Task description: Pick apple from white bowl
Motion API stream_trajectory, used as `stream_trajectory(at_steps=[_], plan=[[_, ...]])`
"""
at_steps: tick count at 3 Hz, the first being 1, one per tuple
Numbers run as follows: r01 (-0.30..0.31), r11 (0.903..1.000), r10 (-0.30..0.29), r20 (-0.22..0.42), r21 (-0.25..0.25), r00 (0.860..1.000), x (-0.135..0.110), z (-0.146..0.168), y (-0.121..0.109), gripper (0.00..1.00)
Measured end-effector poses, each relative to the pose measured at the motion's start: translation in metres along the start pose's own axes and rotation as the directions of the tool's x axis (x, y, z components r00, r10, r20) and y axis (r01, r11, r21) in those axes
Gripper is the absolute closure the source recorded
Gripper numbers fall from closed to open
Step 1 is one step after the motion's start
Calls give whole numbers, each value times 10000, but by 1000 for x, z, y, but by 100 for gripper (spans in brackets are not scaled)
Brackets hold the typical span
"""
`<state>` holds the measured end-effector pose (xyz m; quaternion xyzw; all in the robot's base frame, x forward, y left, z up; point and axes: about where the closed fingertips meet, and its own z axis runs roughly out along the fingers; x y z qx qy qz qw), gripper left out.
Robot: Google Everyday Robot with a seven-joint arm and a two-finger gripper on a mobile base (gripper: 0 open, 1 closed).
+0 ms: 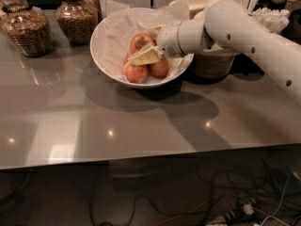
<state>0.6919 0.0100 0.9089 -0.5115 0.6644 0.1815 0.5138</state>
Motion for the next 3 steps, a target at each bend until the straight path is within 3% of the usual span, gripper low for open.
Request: stream_trajectory(at_steps=[1, 3], plan=[[-41, 9999, 41, -8, -118, 10000, 2, 5, 0, 50], [149, 9998, -148, 88, -108, 9999, -9, -3, 1, 97]])
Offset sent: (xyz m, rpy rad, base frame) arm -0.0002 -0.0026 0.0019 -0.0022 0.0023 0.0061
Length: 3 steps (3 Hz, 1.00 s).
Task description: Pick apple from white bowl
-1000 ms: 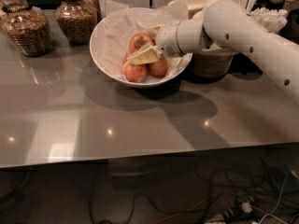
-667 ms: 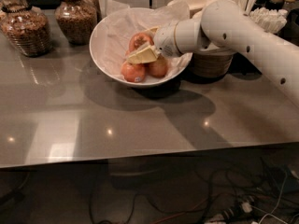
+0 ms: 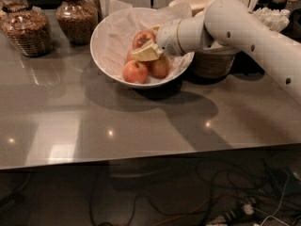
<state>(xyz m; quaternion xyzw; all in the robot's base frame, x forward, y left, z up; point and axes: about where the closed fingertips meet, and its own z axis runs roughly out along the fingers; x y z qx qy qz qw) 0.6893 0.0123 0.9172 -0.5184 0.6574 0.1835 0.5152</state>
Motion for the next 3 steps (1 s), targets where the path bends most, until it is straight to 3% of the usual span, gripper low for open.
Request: stream_trajectory(at_steps=[2, 3], plan=[[782, 9968, -775, 344, -187, 9964, -40, -41, 0, 100], [566, 9963, -542, 384, -640, 9978, -45, -81, 19, 100]])
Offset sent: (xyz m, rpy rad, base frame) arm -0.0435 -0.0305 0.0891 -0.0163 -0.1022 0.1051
